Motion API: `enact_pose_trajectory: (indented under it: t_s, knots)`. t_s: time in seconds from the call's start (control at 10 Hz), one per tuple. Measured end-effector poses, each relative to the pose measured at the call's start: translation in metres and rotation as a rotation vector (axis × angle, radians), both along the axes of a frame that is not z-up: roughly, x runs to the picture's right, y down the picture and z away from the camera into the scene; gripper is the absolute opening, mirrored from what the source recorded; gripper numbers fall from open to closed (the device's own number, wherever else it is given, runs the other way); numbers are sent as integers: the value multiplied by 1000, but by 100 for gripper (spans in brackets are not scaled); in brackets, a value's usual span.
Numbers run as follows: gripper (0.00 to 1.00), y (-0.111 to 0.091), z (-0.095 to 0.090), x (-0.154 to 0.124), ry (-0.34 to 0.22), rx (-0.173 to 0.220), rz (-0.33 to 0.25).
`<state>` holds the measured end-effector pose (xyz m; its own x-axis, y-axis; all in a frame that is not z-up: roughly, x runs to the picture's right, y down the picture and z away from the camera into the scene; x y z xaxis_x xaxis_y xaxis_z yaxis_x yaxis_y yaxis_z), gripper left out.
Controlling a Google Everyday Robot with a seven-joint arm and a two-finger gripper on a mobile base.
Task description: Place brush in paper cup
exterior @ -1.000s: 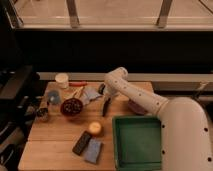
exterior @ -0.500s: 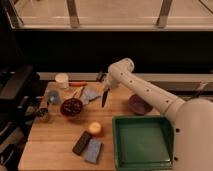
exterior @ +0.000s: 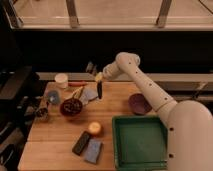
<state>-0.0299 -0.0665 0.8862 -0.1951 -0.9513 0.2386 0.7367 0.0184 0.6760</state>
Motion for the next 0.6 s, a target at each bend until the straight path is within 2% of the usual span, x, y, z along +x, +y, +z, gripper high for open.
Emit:
enact_pose_trajectory:
  t_s: [0.2,0.3,0.5,0.6]
  knots:
    - [0,-13,-22,-28,-251,51,-72]
    - [0,-18,-31,-35,-339,82,-88]
    - [0,-24,-45,-48,-473,140,-112]
    - [0,-25,-48,-49,-503,156,-115]
